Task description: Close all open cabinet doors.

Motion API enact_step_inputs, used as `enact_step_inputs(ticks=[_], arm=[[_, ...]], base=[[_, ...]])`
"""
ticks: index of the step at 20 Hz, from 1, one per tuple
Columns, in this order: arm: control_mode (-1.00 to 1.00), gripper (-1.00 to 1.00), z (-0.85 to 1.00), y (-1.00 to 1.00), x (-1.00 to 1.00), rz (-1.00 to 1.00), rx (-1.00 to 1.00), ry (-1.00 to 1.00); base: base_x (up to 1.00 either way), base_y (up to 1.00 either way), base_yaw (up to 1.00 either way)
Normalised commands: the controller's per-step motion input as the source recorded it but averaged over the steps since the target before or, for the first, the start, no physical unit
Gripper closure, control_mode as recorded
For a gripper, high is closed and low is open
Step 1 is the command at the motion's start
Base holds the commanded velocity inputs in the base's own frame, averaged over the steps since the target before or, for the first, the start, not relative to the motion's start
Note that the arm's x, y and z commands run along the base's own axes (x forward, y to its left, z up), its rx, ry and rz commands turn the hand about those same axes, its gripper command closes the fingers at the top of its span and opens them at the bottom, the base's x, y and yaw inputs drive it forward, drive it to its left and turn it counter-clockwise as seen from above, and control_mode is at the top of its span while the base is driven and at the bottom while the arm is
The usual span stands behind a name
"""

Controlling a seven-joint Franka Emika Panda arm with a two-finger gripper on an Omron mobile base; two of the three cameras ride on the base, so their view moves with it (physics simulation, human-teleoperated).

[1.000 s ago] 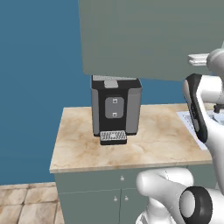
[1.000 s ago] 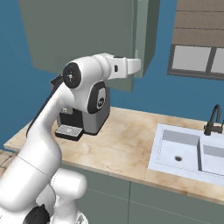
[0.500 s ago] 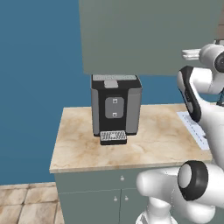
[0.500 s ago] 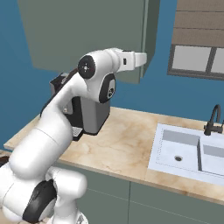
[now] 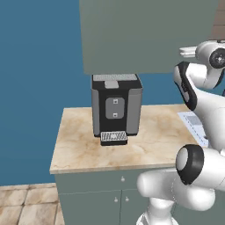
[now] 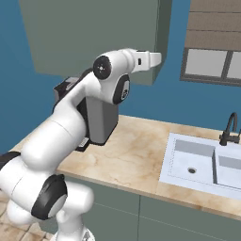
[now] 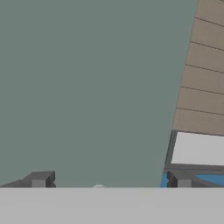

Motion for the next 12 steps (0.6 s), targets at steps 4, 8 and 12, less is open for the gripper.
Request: enact_step_inputs(ticks=[4,8,12], arm=[[-1.00,-1.00,-0.03,-0.08,0.57,0.03,0.00,0.00],[-1.00,-1.00,-0.01,-0.08,0.53,0.02,0.00,0.00],[-1.00,-1.00,0.00,0.00,0.07,0.02,0.00,0.00]], base=[[0.00,0.00,0.00],[0.00,0.00,0.00],[0.00,0.00,0.00]])
